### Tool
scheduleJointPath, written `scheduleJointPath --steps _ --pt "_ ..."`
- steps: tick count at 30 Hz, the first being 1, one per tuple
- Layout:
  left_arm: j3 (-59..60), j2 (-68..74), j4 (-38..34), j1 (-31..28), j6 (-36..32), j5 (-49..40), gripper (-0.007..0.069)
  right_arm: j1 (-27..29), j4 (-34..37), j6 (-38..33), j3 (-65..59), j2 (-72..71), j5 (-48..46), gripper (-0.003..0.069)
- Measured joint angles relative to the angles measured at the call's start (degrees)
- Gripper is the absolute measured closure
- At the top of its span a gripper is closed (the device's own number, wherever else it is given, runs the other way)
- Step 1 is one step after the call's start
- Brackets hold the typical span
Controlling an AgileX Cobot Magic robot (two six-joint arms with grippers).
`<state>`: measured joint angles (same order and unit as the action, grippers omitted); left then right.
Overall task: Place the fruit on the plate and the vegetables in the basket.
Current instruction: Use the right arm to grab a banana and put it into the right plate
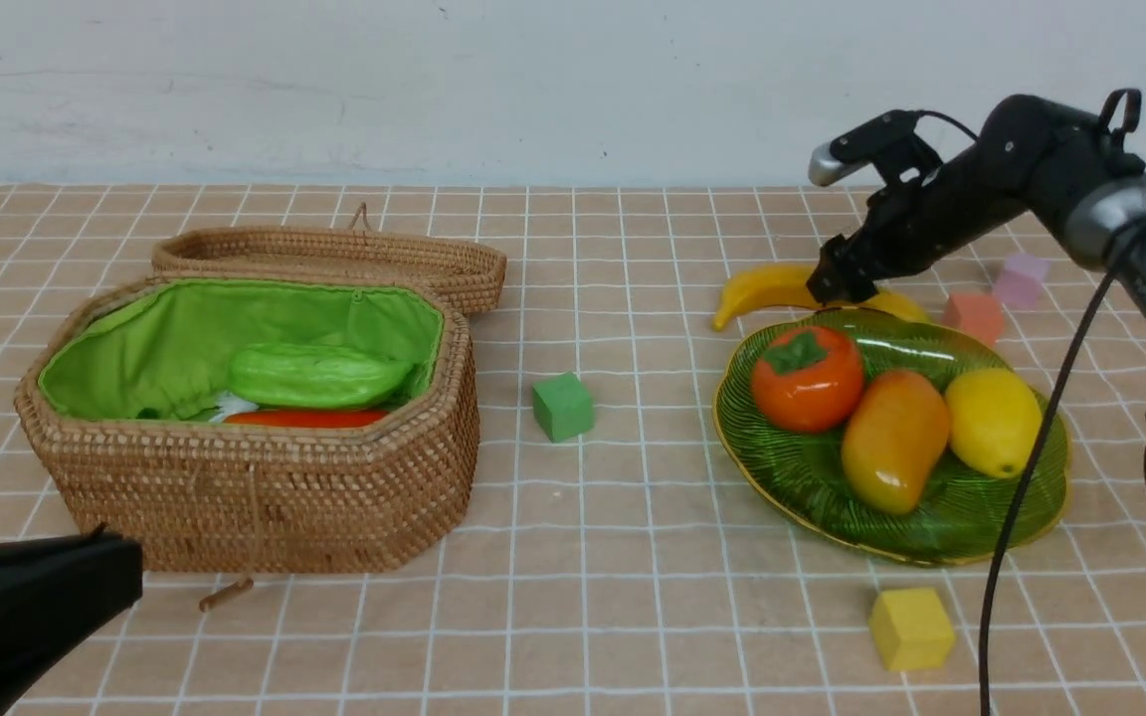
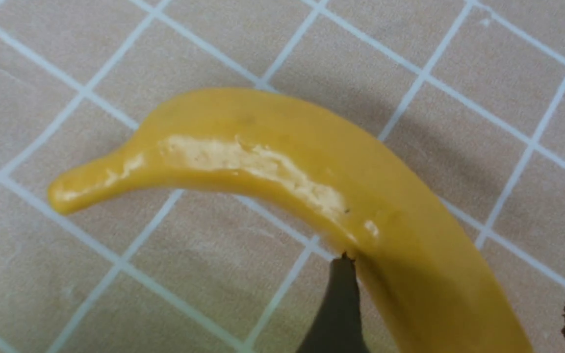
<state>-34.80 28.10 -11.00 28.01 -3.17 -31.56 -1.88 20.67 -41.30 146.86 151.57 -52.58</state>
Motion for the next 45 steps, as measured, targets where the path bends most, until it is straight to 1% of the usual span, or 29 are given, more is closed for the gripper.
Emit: scheduleJointPath --steps 9,17,20,21,22,23,24,25,31,34,38,41,42,44,45 --pt "0.00 0.00 0.00 0.00 0.05 -0.18 0.0617 2.69 2.68 -0.01 0.02 1.67 2.21 0.0082" --pt "0.00 0.00 0.00 0.00 0.23 -0.18 0.0617 3.22 4.07 -0.06 0.17 2.75 3.88 0.0129" --pt "0.00 0.00 0.00 0.00 0.23 -0.18 0.0617 3.22 4.06 -0.06 0.30 3.19 5.49 0.0186" --pt "0.00 0.00 0.00 0.00 0.23 -0.18 0.0617 3.22 4.06 -0.06 0.30 3.24 6.13 0.0229" --pt "0.00 0.00 0.00 0.00 0.23 -0.18 0.0617 3.22 4.06 -0.06 0.30 3.25 6.13 0.0236" --pt "0.00 0.00 0.00 0.00 0.23 -0.18 0.0617 3.22 4.06 -0.06 0.30 3.25 6.57 0.0293" --pt "0.00 0.00 0.00 0.00 0.23 -0.18 0.0617 3.22 4.06 -0.06 0.30 3.25 6.97 0.0332" --pt "0.00 0.00 0.00 0.00 0.23 -0.18 0.0617 3.22 4.06 -0.06 0.30 3.25 7.18 0.0342" --pt "0.00 0.00 0.00 0.00 0.23 -0.12 0.0617 3.22 4.01 -0.06 0.03 0.14 6.20 0.0338" --pt "0.00 0.00 0.00 0.00 0.23 -0.08 0.0617 3.22 4.01 -0.06 -0.04 -4.67 3.38 0.0337" --pt "0.00 0.00 0.00 0.00 0.23 0.06 0.0617 3.22 3.78 0.82 0.31 -12.13 -7.76 0.0337" --pt "0.00 0.00 0.00 0.00 0.12 0.12 0.0617 3.22 2.24 3.27 0.49 -16.29 -17.27 0.0337" --pt "0.00 0.00 0.00 0.00 0.12 0.12 0.0617 3.22 2.10 3.50 0.49 -16.46 -17.27 0.0337" --pt "0.00 0.00 0.00 0.00 -0.27 0.18 0.0617 3.22 -0.65 8.77 -0.30 -18.23 -18.87 0.0337" --pt "0.00 0.00 0.00 0.00 -0.31 0.18 0.0617 3.22 -0.90 9.16 -0.48 -18.35 -18.87 0.0337"
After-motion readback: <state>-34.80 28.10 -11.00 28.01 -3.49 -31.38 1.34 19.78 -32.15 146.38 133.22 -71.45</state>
